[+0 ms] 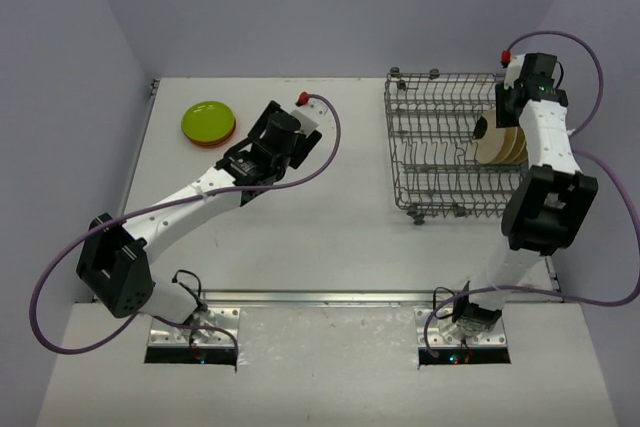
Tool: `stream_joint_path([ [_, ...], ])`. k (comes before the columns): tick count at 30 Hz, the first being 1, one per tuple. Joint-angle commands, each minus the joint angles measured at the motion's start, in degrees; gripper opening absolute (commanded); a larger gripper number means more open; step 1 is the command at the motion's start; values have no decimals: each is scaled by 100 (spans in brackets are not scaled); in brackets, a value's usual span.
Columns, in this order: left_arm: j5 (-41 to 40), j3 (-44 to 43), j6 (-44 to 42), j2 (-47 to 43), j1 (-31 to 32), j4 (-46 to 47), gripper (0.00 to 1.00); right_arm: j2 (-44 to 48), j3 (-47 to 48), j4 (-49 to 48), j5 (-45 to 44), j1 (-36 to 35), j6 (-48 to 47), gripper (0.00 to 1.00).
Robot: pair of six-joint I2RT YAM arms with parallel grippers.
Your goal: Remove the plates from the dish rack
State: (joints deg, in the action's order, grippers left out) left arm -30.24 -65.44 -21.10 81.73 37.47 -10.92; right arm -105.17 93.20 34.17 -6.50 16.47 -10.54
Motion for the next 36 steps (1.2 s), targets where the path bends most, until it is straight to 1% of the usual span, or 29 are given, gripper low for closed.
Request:
stream_joint_path([
  [1,-35,-382,53,27,-12,73,74,-299,478,-314,-254,-3,-123,33],
  [14,-38,-530,50,74,-12,-7,75,-967,617,-519,-492,-3,-194,32],
  [15,-43,-542,45,81,-12,-7,75,-990,610,-526,-491,-3,-191,31],
  [18,-67,-543,38,97,-12,2,75,-938,577,-525,-410,-3,-139,21],
  [22,-79,-563,36,118,-12,-16,75,-650,495,-525,-331,-3,-106,6],
  [25,-94,-673,54,178,-12,-73,75,-281,546,-474,-308,-7,-142,0],
  [28,-150,-798,54,216,-12,-131,76,90,622,-511,-304,-12,-237,0],
  [31,-233,-890,47,238,-12,-133,79,360,717,-658,-400,-24,-374,0],
  [34,-385,-1006,43,238,-37,-95,85,707,917,-791,-332,-30,-395,0],
  [36,-297,-1121,136,205,-97,-150,89,1000,999,-743,17,-30,-296,0],
])
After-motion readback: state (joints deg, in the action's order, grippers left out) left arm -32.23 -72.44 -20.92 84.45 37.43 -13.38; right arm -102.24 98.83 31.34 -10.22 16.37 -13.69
